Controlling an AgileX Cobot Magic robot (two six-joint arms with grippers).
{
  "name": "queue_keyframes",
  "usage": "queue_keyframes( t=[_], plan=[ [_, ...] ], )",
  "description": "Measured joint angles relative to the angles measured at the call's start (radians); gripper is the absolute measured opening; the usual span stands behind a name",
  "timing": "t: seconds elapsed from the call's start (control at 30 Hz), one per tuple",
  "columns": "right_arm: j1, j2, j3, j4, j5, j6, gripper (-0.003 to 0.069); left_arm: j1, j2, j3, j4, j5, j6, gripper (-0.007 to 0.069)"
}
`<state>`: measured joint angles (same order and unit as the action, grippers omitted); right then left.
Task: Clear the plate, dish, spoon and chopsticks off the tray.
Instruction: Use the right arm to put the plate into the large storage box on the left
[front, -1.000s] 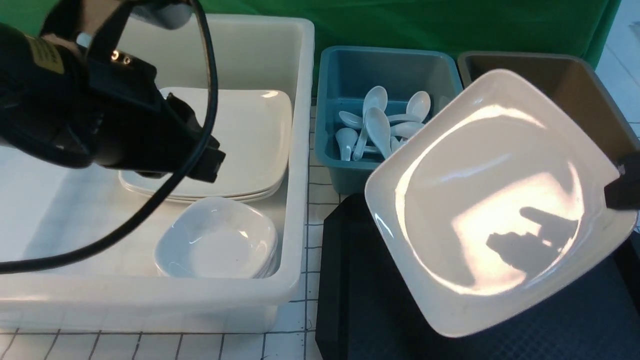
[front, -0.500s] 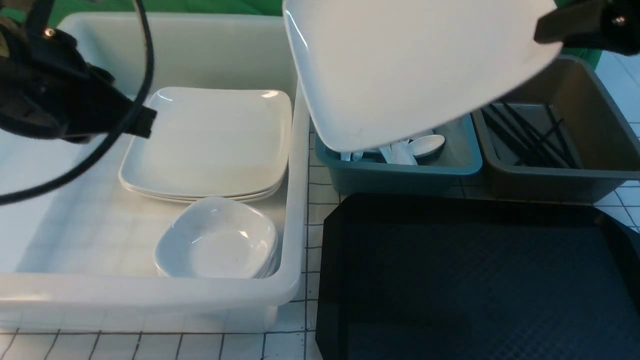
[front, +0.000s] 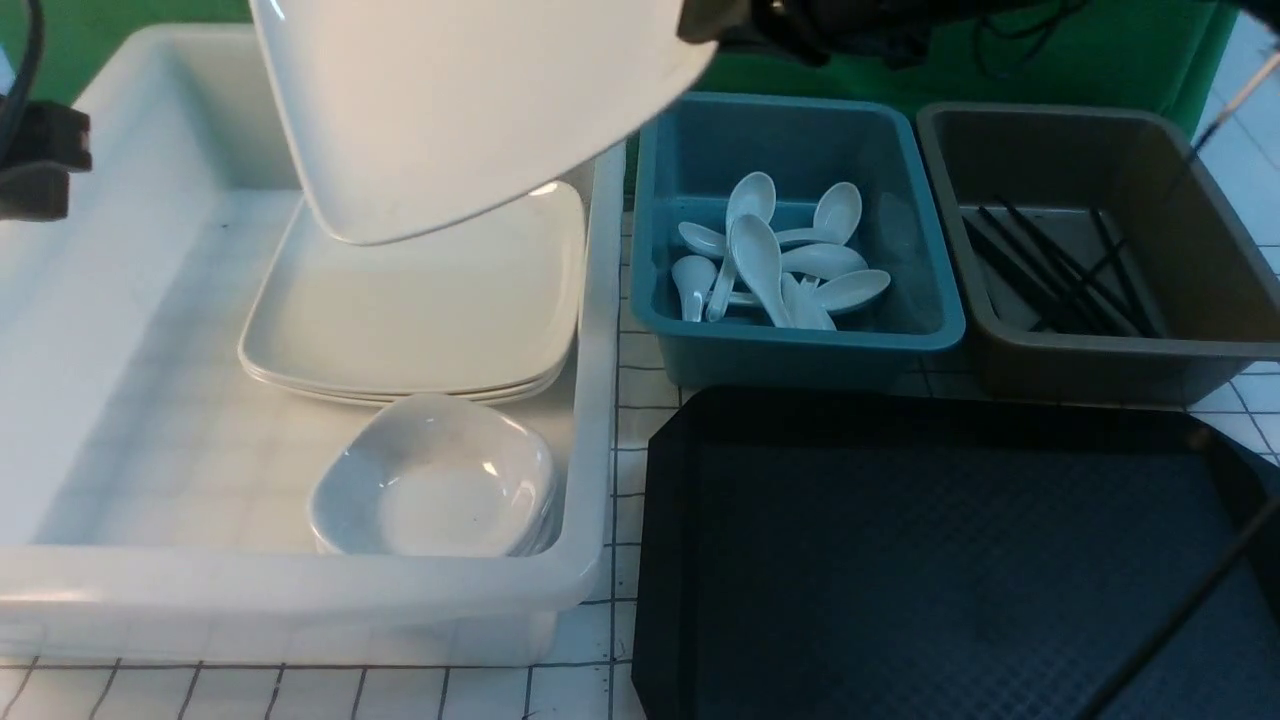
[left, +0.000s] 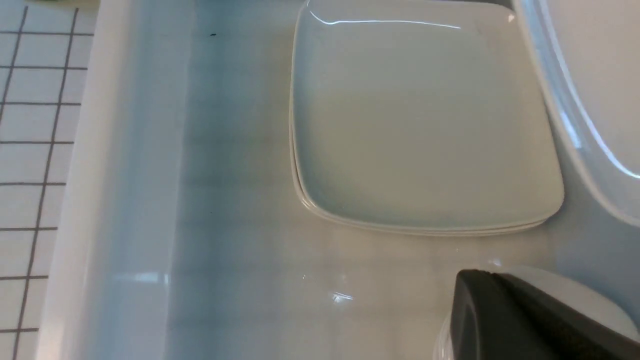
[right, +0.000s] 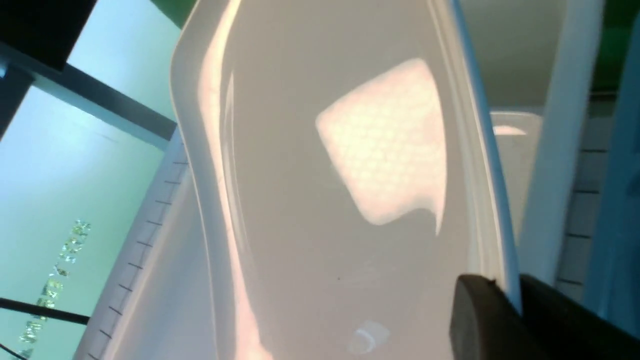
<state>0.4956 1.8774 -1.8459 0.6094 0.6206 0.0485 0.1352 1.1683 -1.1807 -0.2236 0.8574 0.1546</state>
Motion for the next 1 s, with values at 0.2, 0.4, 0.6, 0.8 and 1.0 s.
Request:
queue_keyframes(
  t=[0.2, 0.4, 0.6, 0.8, 1.0],
  plan=[
    [0.084, 0.115, -0.038, 0.004, -0.139, 0.078, 0.0036, 0.004, 0.000, 0.000, -0.005, 0.000, 0.005, -0.0001],
    [0.121, 0.189, -0.038, 0.004, -0.223, 0.130, 0.0036, 0.004, 0.000, 0.000, -0.005, 0.000, 0.006, -0.0001],
    [0.122, 0.239, -0.038, -0.002, -0.252, 0.160, 0.0036, 0.004, 0.000, 0.000, -0.005, -0.001, 0.010, -0.0001],
    [0.122, 0.285, -0.038, -0.003, -0.270, 0.160, 0.0037, 0.004, 0.000, 0.000, -0.005, -0.001, 0.011, -0.0001],
    [0.122, 0.297, -0.037, -0.003, -0.294, 0.160, 0.0062, 0.004, 0.000, 0.000, -0.003, -0.001, 0.019, -0.0001]
  ],
)
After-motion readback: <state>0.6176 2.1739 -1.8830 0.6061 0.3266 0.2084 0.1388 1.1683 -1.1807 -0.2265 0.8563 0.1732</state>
